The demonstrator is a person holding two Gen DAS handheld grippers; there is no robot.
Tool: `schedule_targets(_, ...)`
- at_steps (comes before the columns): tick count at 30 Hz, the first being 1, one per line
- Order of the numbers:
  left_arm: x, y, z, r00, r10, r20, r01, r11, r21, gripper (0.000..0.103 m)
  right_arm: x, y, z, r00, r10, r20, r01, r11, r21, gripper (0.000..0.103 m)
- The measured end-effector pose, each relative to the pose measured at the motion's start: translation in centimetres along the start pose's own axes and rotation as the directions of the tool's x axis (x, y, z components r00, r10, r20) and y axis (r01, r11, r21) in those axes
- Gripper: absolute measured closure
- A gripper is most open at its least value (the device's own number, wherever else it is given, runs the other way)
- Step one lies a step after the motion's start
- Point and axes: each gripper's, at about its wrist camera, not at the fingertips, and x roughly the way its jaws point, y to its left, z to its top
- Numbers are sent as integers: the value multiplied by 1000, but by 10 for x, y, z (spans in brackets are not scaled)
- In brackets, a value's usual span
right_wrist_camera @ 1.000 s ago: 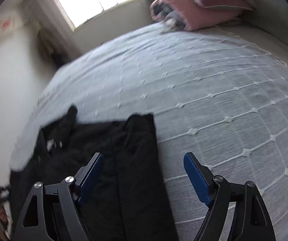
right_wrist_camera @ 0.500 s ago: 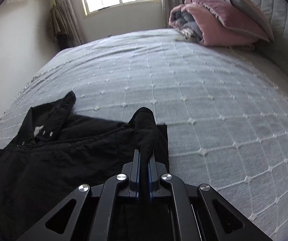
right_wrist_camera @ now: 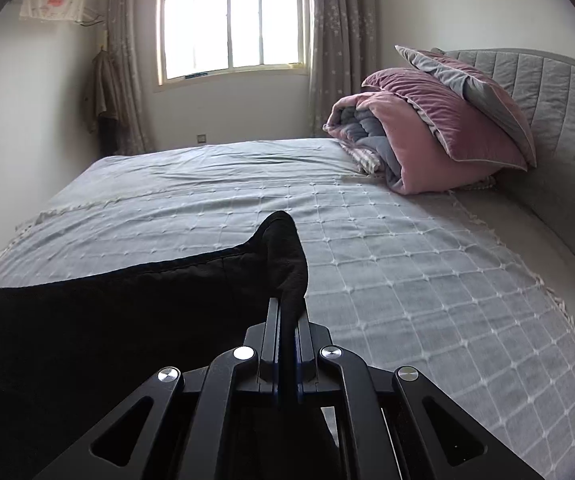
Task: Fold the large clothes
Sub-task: 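Lift the hem with both tools and fold it toward the collar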
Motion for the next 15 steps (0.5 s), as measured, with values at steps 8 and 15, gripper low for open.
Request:
schedule_targets(8, 146, -5, -35, 972, 149, -183, -155, 988, -20, 96, 115, 27, -33, 984, -122, -133, 113, 991, -73, 99)
schedule_targets(15, 164, -3, -49, 973, 141, -185, -149, 988, -28, 93, 159, 0, -66, 959, -91, -269, 98, 995, 13, 99)
